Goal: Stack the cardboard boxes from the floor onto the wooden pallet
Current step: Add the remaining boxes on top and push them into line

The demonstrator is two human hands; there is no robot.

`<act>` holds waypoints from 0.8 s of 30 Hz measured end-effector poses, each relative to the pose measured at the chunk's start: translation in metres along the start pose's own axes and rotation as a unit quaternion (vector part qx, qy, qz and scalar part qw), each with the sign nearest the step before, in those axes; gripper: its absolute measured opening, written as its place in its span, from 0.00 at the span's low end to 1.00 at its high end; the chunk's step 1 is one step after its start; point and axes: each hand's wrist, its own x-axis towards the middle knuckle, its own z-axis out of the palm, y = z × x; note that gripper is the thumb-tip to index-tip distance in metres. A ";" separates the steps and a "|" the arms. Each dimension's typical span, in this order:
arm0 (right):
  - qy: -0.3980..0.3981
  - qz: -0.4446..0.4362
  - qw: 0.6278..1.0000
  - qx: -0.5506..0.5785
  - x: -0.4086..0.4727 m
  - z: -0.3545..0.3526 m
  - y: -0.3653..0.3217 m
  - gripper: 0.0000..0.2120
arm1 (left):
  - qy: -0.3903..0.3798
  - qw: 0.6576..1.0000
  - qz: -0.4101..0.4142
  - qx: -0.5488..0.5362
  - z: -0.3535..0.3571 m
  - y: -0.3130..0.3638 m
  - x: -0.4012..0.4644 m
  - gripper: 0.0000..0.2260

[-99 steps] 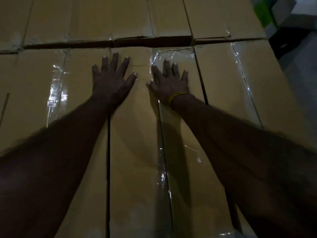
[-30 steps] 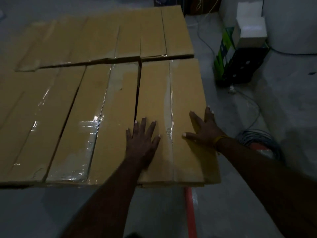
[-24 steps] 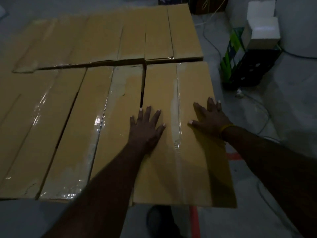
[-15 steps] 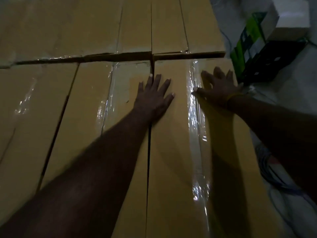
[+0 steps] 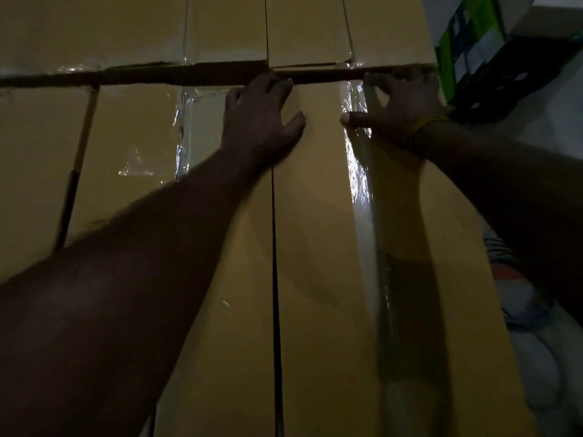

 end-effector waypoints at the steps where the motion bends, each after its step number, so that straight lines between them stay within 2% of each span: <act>1: 0.004 -0.003 1.000 0.001 -0.002 0.001 0.000 0.44 | 0.000 1.000 0.002 0.000 -0.002 -0.001 0.000 0.32; 9: -0.010 -0.006 0.999 -0.046 -0.013 0.018 0.001 0.44 | -0.019 0.999 0.011 0.043 -0.006 -0.002 -0.011 0.33; 13: -0.022 -0.025 0.997 -0.075 -0.020 0.024 0.009 0.43 | -0.048 0.997 -0.046 0.042 -0.001 0.007 -0.026 0.30; 16: -0.059 -0.046 0.995 -0.065 -0.032 0.018 0.020 0.44 | -0.060 0.995 -0.056 0.053 0.001 0.017 -0.049 0.29; 24: -0.071 -0.015 0.997 -0.023 -0.137 0.023 0.055 0.45 | -0.069 0.992 -0.094 0.043 -0.001 0.043 -0.148 0.28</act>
